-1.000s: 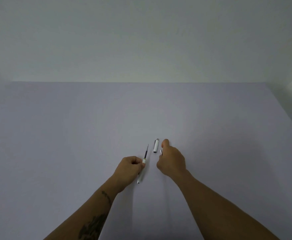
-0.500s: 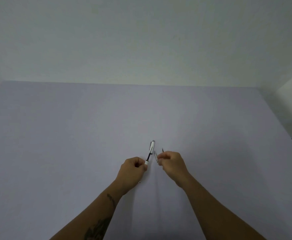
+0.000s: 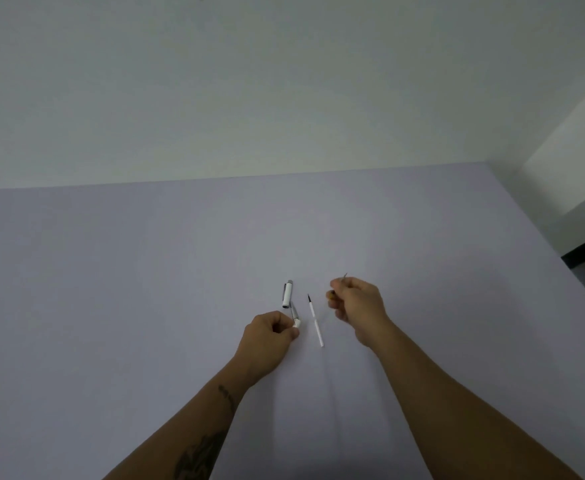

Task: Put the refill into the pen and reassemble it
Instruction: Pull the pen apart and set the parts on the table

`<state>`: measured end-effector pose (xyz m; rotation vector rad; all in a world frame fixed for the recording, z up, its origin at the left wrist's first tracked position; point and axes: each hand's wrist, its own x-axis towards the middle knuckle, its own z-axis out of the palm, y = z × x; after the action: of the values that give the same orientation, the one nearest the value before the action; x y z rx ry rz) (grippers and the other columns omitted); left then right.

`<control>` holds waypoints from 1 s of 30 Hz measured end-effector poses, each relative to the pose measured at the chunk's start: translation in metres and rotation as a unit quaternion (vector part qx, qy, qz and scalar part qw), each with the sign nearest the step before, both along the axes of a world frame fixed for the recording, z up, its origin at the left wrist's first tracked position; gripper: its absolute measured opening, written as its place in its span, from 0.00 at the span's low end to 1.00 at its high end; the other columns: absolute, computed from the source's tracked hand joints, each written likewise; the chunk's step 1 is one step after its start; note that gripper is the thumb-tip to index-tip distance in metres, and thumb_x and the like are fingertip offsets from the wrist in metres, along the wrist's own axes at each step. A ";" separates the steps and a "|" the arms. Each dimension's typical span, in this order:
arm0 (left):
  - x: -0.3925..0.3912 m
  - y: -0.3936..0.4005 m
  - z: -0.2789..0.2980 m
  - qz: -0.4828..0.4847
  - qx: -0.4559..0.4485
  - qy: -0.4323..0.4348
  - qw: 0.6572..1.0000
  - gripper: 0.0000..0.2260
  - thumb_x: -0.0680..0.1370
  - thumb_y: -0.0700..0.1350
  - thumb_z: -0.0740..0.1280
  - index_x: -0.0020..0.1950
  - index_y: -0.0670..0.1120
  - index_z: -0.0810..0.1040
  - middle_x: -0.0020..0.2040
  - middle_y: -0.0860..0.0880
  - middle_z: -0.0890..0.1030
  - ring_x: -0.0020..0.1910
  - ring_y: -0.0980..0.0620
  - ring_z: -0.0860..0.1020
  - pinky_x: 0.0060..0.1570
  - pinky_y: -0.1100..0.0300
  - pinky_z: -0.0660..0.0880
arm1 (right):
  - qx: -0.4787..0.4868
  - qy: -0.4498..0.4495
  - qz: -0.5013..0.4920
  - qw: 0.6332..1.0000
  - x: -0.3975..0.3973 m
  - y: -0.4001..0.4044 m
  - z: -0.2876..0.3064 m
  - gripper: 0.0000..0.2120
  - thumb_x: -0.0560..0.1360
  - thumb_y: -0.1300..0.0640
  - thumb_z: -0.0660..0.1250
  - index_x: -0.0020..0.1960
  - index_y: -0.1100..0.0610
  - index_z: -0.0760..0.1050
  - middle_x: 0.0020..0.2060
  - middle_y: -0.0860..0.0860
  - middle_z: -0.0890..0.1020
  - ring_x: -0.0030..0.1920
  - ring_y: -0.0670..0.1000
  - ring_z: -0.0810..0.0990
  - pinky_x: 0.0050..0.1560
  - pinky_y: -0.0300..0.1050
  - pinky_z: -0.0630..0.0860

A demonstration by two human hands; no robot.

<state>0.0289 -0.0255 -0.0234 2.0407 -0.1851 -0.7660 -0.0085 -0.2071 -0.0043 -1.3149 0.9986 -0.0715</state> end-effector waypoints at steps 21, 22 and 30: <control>0.007 0.008 -0.008 0.084 0.005 0.083 0.993 0.03 0.74 0.40 0.68 0.44 0.45 0.82 0.39 0.47 0.79 0.36 0.51 0.75 0.36 0.58 0.75 | -0.397 0.150 0.272 0.864 0.013 -0.006 -0.051 0.04 0.71 0.61 0.64 0.45 0.56 0.71 0.39 0.53 0.76 0.39 0.57 0.77 0.35 0.44 0.71; 0.007 0.008 -0.008 0.084 0.003 0.084 0.993 0.03 0.74 0.40 0.68 0.44 0.45 0.82 0.39 0.48 0.79 0.36 0.51 0.75 0.36 0.59 0.75 | -0.396 0.147 0.270 0.866 0.012 -0.005 -0.050 0.03 0.71 0.61 0.64 0.44 0.56 0.72 0.39 0.53 0.77 0.39 0.57 0.77 0.35 0.44 0.71; 0.004 0.012 -0.006 0.076 -0.009 0.085 0.993 0.05 0.76 0.38 0.67 0.43 0.46 0.82 0.39 0.48 0.79 0.38 0.51 0.75 0.36 0.60 0.74 | -0.407 0.141 0.307 0.849 0.001 0.022 -0.044 0.03 0.71 0.58 0.65 0.44 0.55 0.71 0.43 0.53 0.79 0.44 0.58 0.79 0.38 0.44 0.69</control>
<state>0.0325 -0.0140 -0.0295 1.9360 0.0583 -0.8332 -0.0075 -0.1847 -0.0486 -2.4433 0.7502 0.2206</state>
